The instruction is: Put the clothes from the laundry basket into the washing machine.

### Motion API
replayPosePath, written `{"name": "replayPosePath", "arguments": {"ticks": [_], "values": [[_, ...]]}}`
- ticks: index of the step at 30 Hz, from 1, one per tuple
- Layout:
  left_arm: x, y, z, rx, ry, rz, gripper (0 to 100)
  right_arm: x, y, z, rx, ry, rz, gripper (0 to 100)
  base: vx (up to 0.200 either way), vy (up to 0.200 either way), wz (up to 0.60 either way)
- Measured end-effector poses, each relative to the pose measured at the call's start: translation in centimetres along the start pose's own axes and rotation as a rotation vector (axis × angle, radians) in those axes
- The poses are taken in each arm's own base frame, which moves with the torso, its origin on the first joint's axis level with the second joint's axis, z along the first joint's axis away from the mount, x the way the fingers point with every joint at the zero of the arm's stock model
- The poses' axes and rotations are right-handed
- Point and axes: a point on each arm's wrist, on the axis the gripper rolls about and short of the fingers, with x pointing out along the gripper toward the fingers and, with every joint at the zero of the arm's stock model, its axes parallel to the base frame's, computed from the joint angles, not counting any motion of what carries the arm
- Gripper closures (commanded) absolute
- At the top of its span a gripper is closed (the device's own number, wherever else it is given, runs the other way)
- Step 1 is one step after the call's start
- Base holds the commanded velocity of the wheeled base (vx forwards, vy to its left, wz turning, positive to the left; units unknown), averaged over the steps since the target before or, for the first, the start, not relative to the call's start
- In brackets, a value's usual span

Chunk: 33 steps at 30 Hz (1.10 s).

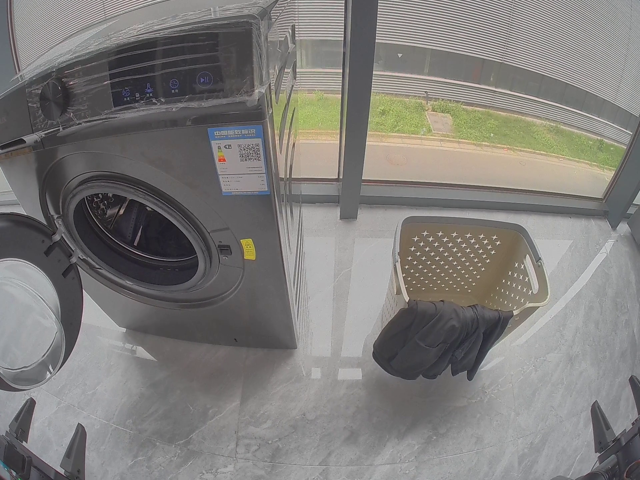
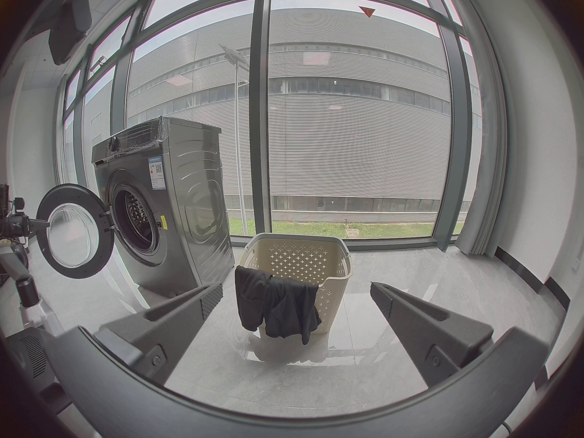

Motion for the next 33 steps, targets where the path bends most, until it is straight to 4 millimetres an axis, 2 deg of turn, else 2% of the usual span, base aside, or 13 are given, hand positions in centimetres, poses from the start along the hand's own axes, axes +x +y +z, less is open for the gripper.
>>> {"name": "replayPosePath", "arguments": {"ticks": [8, 14, 23, 33], "values": [[0.00, 0.00, 0.00, -0.001, 0.001, -0.001, 0, 0.00, 0.00, 0.00, 0.000, 0.000, 0.000, 0, 0.000, 0.000, 0.00], [0.00, 0.00, 0.00, -0.001, 0.001, -0.001, 0, 0.00, 0.00, 0.00, 0.000, 0.000, 0.000, 0, -0.200, 0.000, 0.00], [0.01, 0.00, 0.00, 0.000, 0.001, 0.001, 0, 0.01, 0.00, 0.00, 0.000, 0.001, 0.000, 0, 0.000, 0.000, 0.00], [0.01, 0.01, 0.00, -0.014, 0.001, 0.001, 0, 0.01, 0.00, 0.00, 0.000, 0.001, -0.001, 0, 0.000, -0.200, 0.00]]}}
